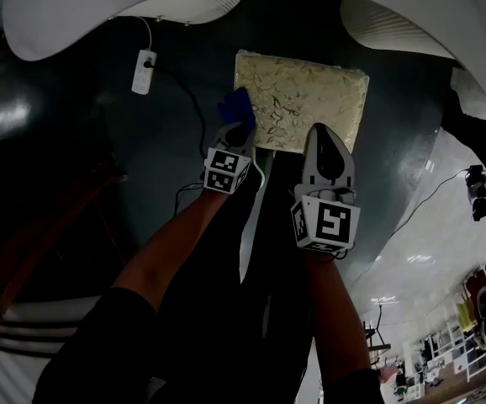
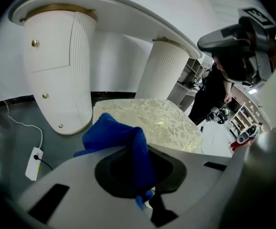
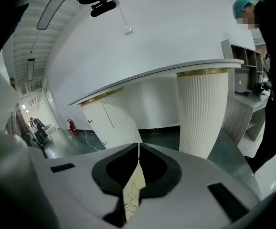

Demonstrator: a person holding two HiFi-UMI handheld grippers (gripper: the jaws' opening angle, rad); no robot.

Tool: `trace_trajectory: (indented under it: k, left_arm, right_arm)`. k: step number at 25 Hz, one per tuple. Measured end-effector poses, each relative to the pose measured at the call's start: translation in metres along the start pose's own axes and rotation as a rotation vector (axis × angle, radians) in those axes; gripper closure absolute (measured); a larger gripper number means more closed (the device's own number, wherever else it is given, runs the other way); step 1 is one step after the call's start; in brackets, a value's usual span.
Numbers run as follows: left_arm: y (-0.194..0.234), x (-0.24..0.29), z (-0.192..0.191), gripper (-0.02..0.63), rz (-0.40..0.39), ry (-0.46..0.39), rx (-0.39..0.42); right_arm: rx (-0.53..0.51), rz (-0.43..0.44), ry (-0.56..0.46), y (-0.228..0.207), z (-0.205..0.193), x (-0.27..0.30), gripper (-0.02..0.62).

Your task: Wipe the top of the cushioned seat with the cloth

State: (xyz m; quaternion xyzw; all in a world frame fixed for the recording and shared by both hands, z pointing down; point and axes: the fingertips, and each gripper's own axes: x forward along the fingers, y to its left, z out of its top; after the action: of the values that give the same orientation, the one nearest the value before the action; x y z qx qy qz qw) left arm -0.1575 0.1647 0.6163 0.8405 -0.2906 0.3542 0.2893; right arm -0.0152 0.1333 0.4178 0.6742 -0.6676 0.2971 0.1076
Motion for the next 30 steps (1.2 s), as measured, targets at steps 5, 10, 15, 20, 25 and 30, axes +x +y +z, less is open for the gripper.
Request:
trace_trajectory:
  k: [5, 10, 15, 20, 25, 30]
  left_arm:
    - [-0.004, 0.008, -0.002, 0.569, -0.008, 0.008, 0.010]
    - [-0.011, 0.010, -0.005, 0.569, -0.041, 0.014, 0.004]
    - [-0.013, 0.013, -0.003, 0.569, -0.025, 0.020, -0.027]
    - [-0.027, 0.018, 0.002, 0.569, -0.037, 0.026, -0.014]
    - [-0.034, 0.022, 0.005, 0.569, -0.016, 0.024, -0.016]
    - [-0.053, 0.027, 0.007, 0.569, -0.036, 0.033, -0.011]
  right_arm:
    - [0.005, 0.010, 0.008, -0.011, -0.004, -0.004, 0.557]
    - [0.009, -0.004, 0.013, -0.023, -0.001, -0.006, 0.557]
    - [0.003, -0.015, 0.022, -0.036, 0.001, -0.003, 0.557]
    - [0.004, -0.013, 0.034, -0.042, -0.001, -0.004, 0.557]
    - [0.005, -0.015, 0.038, -0.049, -0.002, -0.007, 0.557]
    - [0.019, -0.025, 0.037, -0.061, -0.003, -0.012, 0.557]
